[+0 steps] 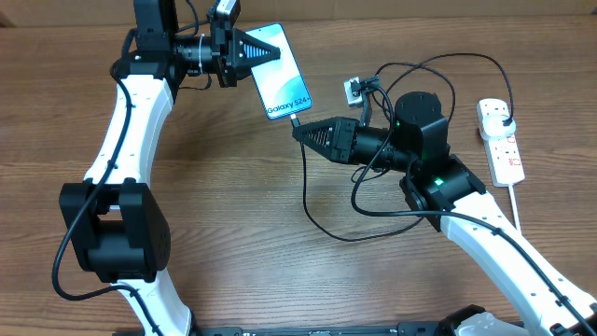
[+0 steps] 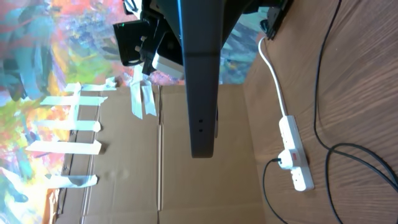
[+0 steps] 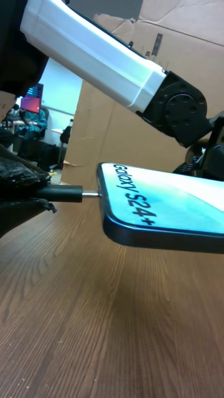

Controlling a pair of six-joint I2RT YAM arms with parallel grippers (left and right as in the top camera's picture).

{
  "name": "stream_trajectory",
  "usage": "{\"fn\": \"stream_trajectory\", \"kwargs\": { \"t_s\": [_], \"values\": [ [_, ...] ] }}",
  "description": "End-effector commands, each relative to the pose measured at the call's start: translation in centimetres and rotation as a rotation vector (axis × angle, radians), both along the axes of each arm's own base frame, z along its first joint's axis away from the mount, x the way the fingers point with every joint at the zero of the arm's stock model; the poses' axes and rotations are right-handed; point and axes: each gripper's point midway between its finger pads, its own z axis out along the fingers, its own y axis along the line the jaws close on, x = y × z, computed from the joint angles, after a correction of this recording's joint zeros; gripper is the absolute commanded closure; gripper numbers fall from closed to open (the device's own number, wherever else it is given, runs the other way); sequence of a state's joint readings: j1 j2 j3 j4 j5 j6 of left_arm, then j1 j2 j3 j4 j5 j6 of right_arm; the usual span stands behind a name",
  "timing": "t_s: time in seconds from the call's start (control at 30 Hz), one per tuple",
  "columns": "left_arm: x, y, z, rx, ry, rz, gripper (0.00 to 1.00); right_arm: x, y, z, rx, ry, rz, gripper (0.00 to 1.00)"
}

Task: Plug charger to phone and switch on socket
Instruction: 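Push the plug up into the phone's bottom port with the right gripper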

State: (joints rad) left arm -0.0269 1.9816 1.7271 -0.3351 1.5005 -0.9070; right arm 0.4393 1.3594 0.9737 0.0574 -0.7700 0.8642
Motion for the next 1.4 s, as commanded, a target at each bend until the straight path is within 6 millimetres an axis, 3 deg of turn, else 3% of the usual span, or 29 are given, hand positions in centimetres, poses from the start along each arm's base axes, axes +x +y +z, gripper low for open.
{"fn": "stream_trajectory", "kwargs": {
  "t_s": [0.0, 0.63, 1.37],
  "values": [
    [-1.2, -0.8, 0.8, -0.034, -0.024, -0.069, 0.96, -0.1, 0.1, 0.1, 0.006, -0.005, 0.004, 0.96],
    [-1.7, -1.4, 0.9, -0.042, -0.031, -0.096, 0.96, 0.2, 0.0, 0.2, 0.014, 0.006, -0.015, 0.96],
    [-1.6, -1.4, 1.0, -0.045, -0.049, -0.099, 0.96, 2.2, -2.0, 0.1, 0.027, 0.052, -0.112, 0.96]
  ]
}}
